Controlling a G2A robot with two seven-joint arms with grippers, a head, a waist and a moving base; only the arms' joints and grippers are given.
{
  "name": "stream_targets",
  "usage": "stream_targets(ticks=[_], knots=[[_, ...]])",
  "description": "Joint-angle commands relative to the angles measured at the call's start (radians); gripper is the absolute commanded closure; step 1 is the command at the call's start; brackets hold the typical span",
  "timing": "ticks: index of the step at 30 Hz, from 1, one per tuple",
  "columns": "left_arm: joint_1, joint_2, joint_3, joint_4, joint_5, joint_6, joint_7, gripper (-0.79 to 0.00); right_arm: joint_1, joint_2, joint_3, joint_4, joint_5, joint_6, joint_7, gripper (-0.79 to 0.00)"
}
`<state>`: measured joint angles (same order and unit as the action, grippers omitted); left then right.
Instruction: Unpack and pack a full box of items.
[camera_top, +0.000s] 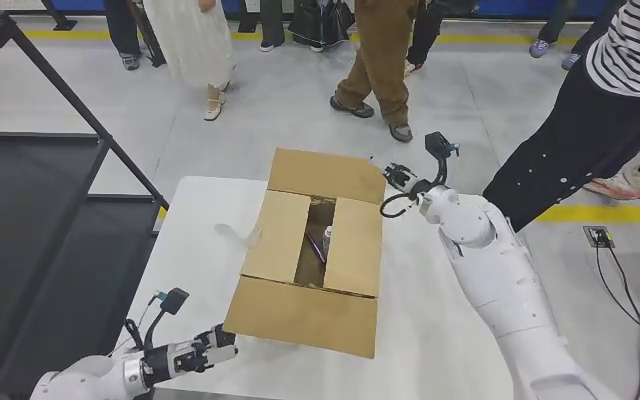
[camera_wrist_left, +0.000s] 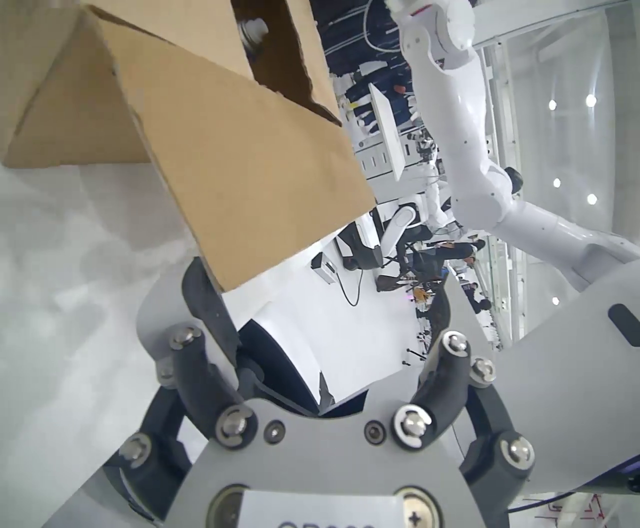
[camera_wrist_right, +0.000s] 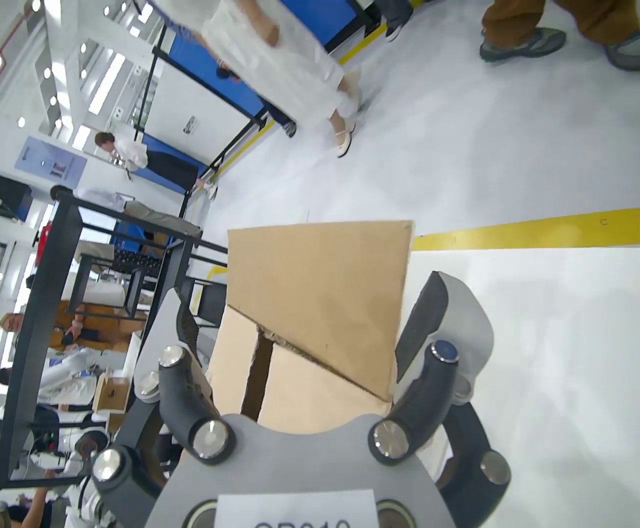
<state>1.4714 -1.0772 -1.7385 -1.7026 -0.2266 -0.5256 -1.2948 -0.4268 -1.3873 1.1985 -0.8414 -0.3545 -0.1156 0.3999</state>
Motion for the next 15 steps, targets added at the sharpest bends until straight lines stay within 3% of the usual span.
stream_targets(ticks=[1,8,15], knots=[[0.001,0.008,0.008,-0.011,-0.036,0.008,-0.008,-0.785,0.020,-0.006,-0.008,0.048,0.000,0.001,-0.050,-0.785],[-0.008,0.031,0.017,-0.020,-0.190,0.036,-0.035,-0.785,0.117,-0.040,-0.063,0.234,0.036,-0.024,-0.008,-0.785],[-0.025,0.042,0.014,-0.005,-0.288,0.035,-0.033,-0.785,0.203,-0.072,-0.074,0.437,0.161,-0.218,0.142,-0.785]])
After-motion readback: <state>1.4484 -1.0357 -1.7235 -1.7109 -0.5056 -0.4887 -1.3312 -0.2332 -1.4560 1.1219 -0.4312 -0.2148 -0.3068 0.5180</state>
